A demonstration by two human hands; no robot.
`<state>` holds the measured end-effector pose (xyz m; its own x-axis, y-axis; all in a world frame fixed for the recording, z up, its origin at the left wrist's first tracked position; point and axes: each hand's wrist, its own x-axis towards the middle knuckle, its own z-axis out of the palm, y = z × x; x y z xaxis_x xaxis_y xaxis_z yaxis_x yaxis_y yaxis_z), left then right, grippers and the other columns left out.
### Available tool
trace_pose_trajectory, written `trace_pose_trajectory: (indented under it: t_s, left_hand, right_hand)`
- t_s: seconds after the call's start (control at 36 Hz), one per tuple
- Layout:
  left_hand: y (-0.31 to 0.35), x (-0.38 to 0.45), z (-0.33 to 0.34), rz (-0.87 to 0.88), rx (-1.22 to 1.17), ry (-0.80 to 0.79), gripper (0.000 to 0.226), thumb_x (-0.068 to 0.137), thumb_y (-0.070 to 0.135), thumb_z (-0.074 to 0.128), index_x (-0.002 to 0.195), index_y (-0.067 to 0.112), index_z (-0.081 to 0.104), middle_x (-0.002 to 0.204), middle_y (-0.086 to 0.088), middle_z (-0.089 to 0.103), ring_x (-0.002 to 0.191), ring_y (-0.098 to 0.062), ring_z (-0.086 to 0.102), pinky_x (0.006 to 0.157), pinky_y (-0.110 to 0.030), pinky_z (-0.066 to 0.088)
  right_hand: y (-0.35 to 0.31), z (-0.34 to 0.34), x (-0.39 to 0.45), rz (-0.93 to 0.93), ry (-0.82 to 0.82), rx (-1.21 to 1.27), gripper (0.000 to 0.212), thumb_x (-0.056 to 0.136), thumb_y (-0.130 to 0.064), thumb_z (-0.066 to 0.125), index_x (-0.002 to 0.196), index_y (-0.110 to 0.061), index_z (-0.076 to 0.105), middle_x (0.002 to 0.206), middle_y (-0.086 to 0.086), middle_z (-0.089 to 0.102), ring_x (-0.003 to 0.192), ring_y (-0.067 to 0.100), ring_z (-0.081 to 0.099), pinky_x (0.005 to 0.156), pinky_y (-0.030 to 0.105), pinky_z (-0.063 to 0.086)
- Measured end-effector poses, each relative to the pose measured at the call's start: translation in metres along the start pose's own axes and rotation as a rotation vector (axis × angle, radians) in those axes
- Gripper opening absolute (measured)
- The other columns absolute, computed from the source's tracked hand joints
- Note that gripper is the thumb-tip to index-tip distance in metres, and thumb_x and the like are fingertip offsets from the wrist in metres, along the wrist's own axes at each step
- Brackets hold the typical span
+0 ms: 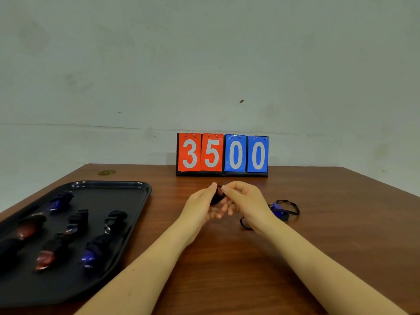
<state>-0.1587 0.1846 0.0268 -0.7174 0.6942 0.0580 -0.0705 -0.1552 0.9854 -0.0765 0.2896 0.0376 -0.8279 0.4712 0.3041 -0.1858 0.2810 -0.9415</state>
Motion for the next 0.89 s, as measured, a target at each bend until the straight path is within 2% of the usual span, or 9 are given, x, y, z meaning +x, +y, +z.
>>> trace_pose_trajectory:
  t_s: [0.17,0.25,0.31,0.39,0.53,0.69,0.78,0.89]
  left_hand:
    - [0.003,0.000,0.000,-0.047,-0.006,0.072,0.029,0.100,0.034,0.046,0.104,0.010,0.063,0.087,-0.010,0.068,0.072,-0.018,0.059,0.064,-0.026,0.049]
    - [0.003,0.000,-0.001,-0.063,0.086,0.111,0.032,0.100,0.039,0.043,0.105,0.015,0.062,0.088,-0.008,0.067,0.074,-0.017,0.057,0.063,-0.025,0.046]
    - [0.003,0.001,-0.002,-0.064,0.138,0.117,0.034,0.101,0.042,0.040,0.106,0.015,0.061,0.085,-0.006,0.064,0.070,-0.015,0.054,0.061,-0.024,0.043]
    - [0.005,-0.001,-0.004,-0.074,0.168,0.127,0.036,0.100,0.044,0.040,0.093,0.015,0.061,0.072,-0.003,0.055,0.059,-0.012,0.048,0.054,-0.022,0.038]
    - [0.009,-0.005,-0.004,-0.052,0.127,-0.001,0.040,0.098,0.044,0.044,0.082,0.011,0.060,0.055,0.002,0.042,0.044,-0.009,0.035,0.040,-0.018,0.029]
    - [0.010,-0.009,-0.005,-0.061,-0.034,-0.166,0.050,0.095,0.052,0.043,0.070,0.011,0.055,0.049,0.003,0.034,0.040,-0.010,0.027,0.040,-0.021,0.021]
    - [0.012,-0.009,-0.007,-0.055,-0.123,-0.169,0.046,0.092,0.052,0.049,0.075,0.010,0.056,0.049,0.004,0.032,0.038,-0.009,0.025,0.039,-0.020,0.019]
    - [0.012,-0.009,-0.006,-0.059,-0.139,-0.171,0.040,0.091,0.048,0.054,0.090,0.008,0.058,0.051,0.004,0.030,0.038,-0.008,0.024,0.038,-0.020,0.018]
  right_hand:
    - [0.001,0.002,0.000,0.001,-0.030,0.014,0.010,0.093,-0.011,0.059,0.095,-0.006,0.067,0.072,0.006,0.069,0.058,0.011,0.063,0.053,0.019,0.051]
    - [0.001,0.004,-0.001,-0.002,-0.043,-0.019,0.005,0.089,-0.009,0.064,0.094,-0.010,0.067,0.073,0.003,0.071,0.061,0.011,0.065,0.055,0.019,0.051]
    - [0.001,0.003,0.000,-0.004,-0.050,-0.026,0.005,0.089,-0.007,0.064,0.092,-0.010,0.066,0.073,0.004,0.071,0.062,0.010,0.065,0.056,0.018,0.051]
    - [0.000,0.001,0.000,0.002,-0.067,-0.021,0.004,0.090,-0.007,0.063,0.090,-0.009,0.066,0.072,0.003,0.071,0.060,0.010,0.064,0.054,0.018,0.050]
    - [0.001,-0.006,0.004,-0.014,0.033,-0.118,0.008,0.092,-0.013,0.060,0.094,-0.007,0.066,0.073,0.005,0.068,0.060,0.013,0.060,0.054,0.019,0.048]
    - [-0.001,-0.004,0.001,-0.126,0.059,-0.210,0.004,0.092,-0.013,0.060,0.090,-0.011,0.063,0.070,0.002,0.067,0.053,0.003,0.058,0.053,0.017,0.048]
    - [-0.001,-0.004,0.001,-0.162,0.065,-0.226,0.005,0.092,-0.013,0.060,0.089,-0.010,0.063,0.074,0.006,0.068,0.055,0.004,0.059,0.053,0.017,0.049]
    - [-0.001,-0.005,0.000,-0.165,0.051,-0.260,0.005,0.092,-0.013,0.059,0.089,-0.012,0.063,0.074,0.003,0.066,0.056,0.002,0.059,0.053,0.016,0.049]
